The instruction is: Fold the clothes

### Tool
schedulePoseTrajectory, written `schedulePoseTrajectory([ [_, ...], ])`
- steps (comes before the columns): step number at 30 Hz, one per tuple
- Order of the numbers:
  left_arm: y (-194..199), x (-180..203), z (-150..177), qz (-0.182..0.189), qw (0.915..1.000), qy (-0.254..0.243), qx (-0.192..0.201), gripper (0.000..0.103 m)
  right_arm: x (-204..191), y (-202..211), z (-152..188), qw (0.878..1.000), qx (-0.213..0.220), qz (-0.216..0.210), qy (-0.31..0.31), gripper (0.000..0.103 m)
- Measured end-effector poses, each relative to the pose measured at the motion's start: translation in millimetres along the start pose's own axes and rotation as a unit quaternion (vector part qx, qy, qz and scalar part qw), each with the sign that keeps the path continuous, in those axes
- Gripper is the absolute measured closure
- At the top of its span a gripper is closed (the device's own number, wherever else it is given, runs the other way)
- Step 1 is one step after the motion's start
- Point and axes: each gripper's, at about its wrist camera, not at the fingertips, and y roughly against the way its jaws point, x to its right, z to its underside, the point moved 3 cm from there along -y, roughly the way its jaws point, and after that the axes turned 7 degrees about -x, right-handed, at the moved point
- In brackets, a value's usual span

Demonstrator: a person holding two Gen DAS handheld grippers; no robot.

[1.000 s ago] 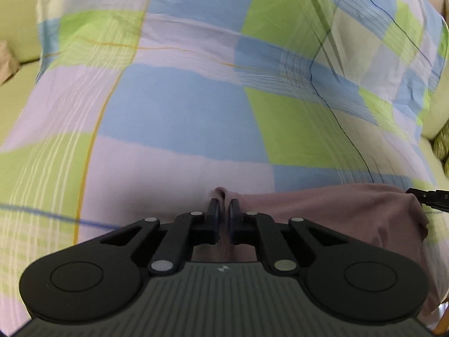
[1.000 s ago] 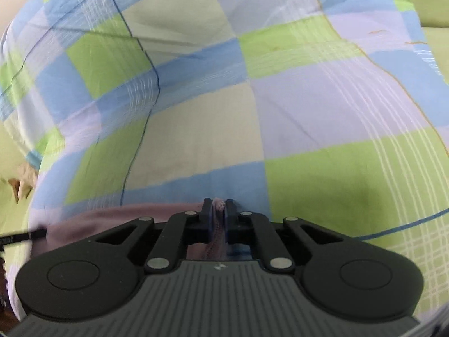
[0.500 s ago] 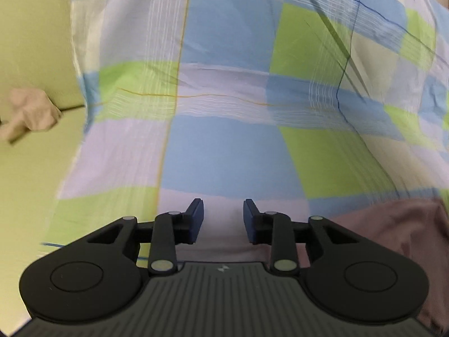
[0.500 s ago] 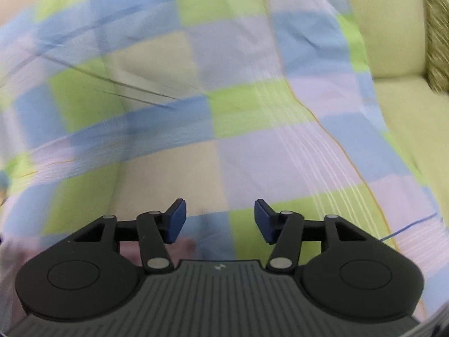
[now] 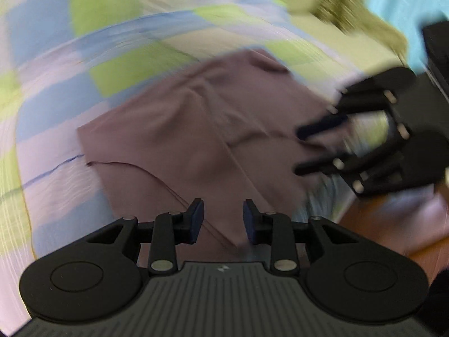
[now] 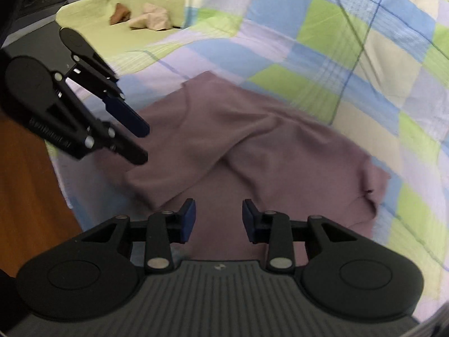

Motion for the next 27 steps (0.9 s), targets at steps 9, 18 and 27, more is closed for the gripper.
schedulePoseTrajectory([
  [9,-29,32,7,-0.043,0.9859,-0.157,-0.039,0.086,18,11,40,0.999,-0.009,0.034,-0.022,0.066],
  [18,-21,41,24,-0.107,0.9659,-0.231,-0.047,0.103,68,-7,68,0.991,-0.052,0.074,-0.101,0.077],
  [27,-34,53,28,-0.097,0.9581,-0.256,-0.083,0.080,71,17,65,0.988,-0.017,0.059,-0.142,0.077],
])
